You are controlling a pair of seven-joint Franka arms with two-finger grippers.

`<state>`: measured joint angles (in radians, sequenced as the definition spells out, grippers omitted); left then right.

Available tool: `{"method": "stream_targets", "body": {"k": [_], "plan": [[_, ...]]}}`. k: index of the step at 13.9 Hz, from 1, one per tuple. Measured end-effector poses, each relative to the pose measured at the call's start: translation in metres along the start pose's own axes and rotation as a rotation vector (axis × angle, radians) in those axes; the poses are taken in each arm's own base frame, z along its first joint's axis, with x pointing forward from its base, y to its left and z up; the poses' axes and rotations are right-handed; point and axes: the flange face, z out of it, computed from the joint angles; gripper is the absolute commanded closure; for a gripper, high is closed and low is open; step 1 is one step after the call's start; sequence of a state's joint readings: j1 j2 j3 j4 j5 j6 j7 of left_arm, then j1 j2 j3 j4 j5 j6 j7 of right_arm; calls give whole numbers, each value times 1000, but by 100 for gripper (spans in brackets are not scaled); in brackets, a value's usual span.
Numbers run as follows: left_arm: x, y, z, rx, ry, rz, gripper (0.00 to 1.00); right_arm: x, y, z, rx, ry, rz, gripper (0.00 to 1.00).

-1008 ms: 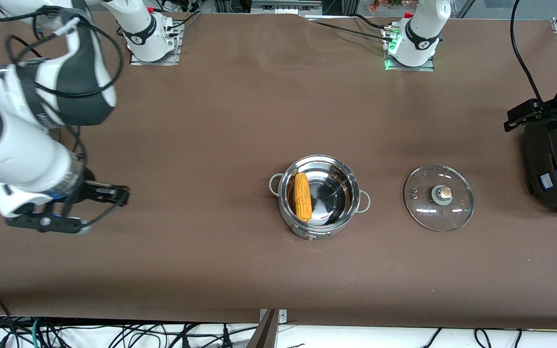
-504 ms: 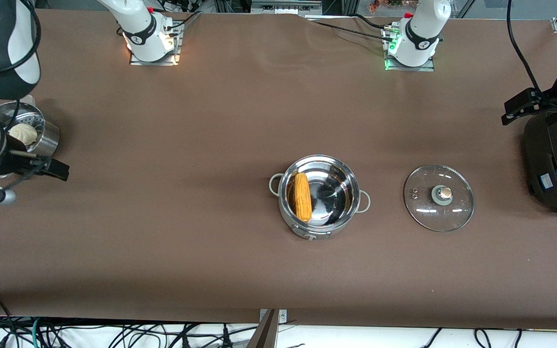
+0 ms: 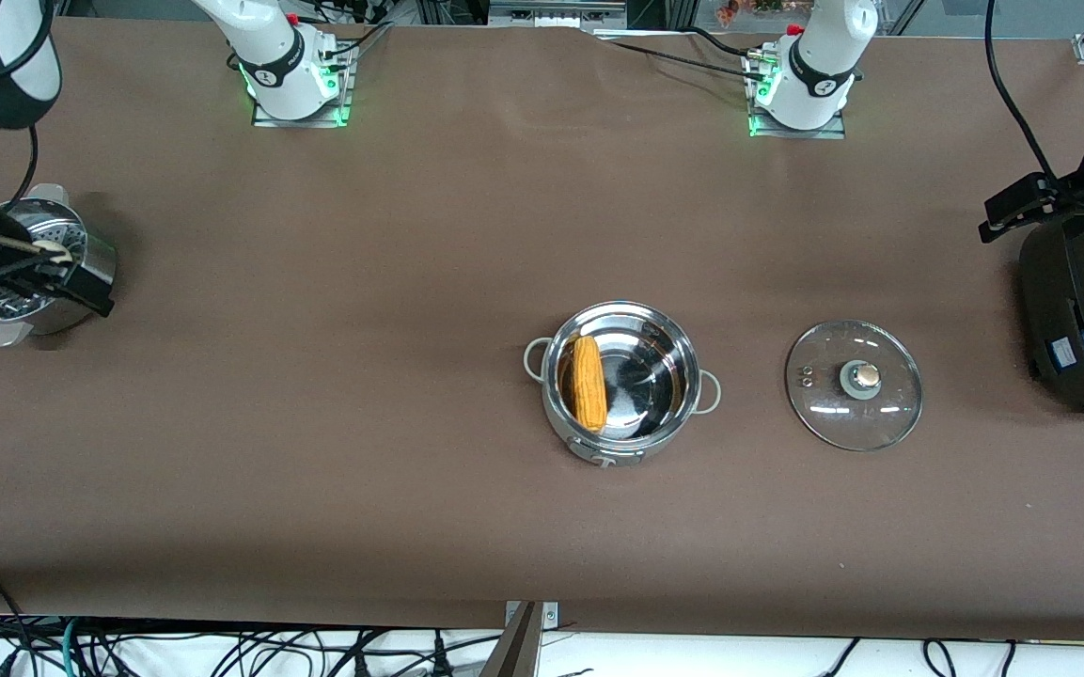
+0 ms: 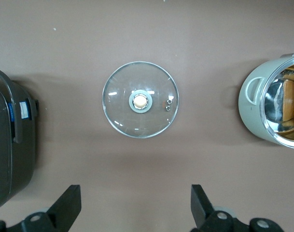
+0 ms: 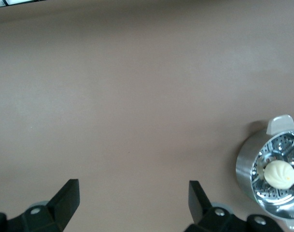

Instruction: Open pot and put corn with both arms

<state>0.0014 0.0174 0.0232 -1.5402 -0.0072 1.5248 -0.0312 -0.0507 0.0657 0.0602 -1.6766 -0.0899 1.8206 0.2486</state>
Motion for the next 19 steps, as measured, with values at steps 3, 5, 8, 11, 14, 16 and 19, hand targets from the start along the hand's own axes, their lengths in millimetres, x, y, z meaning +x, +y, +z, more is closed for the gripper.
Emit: {"method": "stream_targets", "body": {"k": [3,5,8,11,14,16,19], "plan": [[-5,-1,-15,0,0,-3,0,-40,-11,-28,-17,-57,-17,0],[-5,-6,-23,-1,14,-12,0,-54,-15,-35,-11,-89,-64,0],[-4,-8,-25,0,15,-17,0,-56,-8,-35,2,-111,-177,0],[1,0,-15,1,-3,-18,0,-54,-1,-34,34,-119,-184,0],[3,2,-13,1,-8,-24,0,-52,-1,-34,39,-119,-186,0],[3,2,-13,2,-8,-25,0,-48,-2,-33,41,-121,-186,0],[3,2,-13,2,-8,-26,0,-40,0,-29,42,-129,-182,0]]}}
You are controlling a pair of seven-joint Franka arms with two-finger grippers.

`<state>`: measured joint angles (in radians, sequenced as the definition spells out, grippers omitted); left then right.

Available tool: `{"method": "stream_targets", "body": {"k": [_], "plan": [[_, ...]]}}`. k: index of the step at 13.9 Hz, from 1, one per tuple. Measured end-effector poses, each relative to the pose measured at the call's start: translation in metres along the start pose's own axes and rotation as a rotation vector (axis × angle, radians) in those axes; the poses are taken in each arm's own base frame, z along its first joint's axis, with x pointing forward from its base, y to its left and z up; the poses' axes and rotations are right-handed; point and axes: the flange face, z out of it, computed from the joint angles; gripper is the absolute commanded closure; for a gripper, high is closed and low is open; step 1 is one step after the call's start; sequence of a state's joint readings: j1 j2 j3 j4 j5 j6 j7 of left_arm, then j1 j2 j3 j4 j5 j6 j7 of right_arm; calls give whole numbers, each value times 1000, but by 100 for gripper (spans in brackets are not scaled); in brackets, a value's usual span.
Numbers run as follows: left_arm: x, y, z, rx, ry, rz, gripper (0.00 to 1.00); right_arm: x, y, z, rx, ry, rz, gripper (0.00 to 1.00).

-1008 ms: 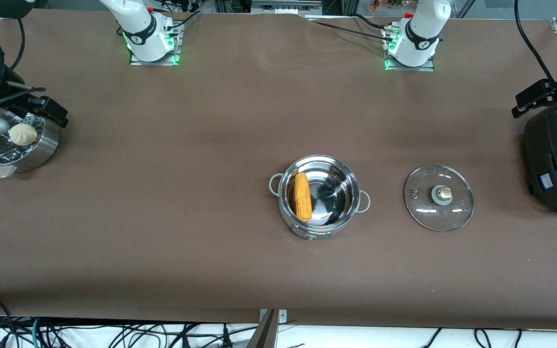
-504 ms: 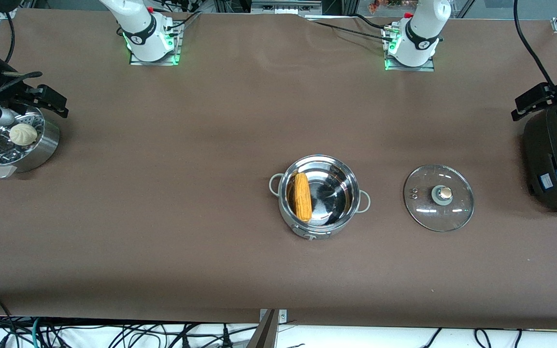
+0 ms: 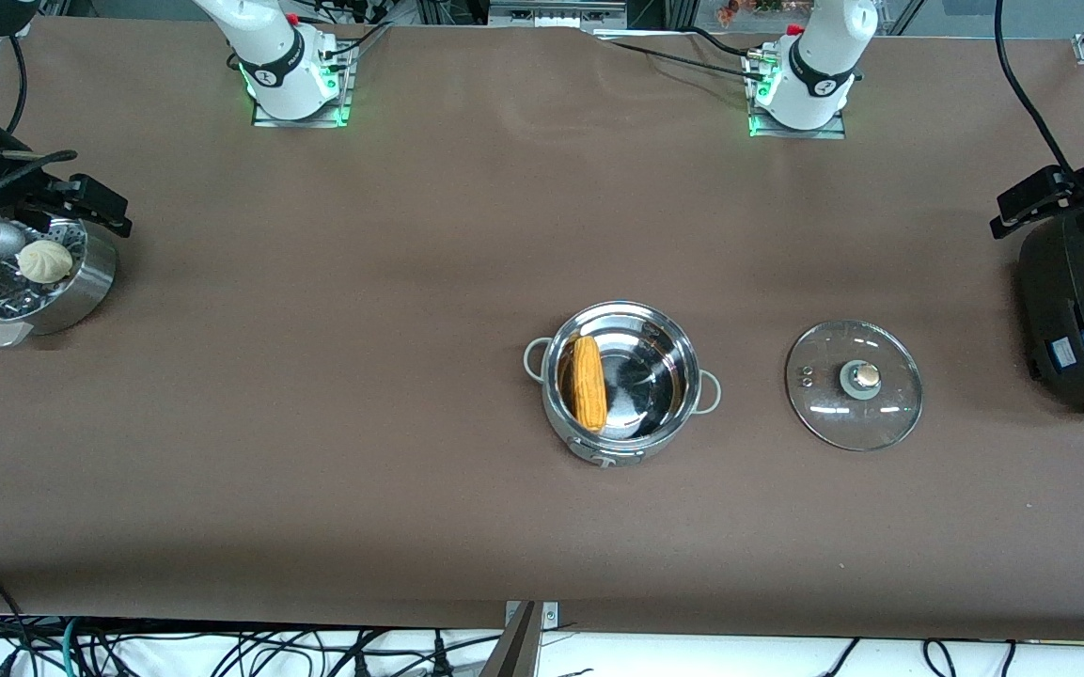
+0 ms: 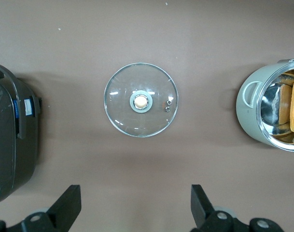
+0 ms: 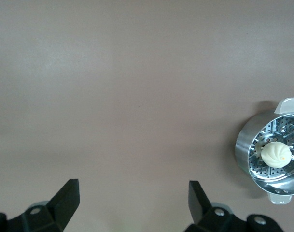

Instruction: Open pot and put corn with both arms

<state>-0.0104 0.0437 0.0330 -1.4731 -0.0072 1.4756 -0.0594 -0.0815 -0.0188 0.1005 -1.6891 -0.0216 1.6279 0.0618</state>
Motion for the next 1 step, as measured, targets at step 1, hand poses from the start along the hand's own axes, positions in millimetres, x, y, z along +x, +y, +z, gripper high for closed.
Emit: {"method": "stream_targets", "body": {"k": [1], "plan": [[0,0,0,0,0,0,0,1,3,1,1,-2,5,0]]}}
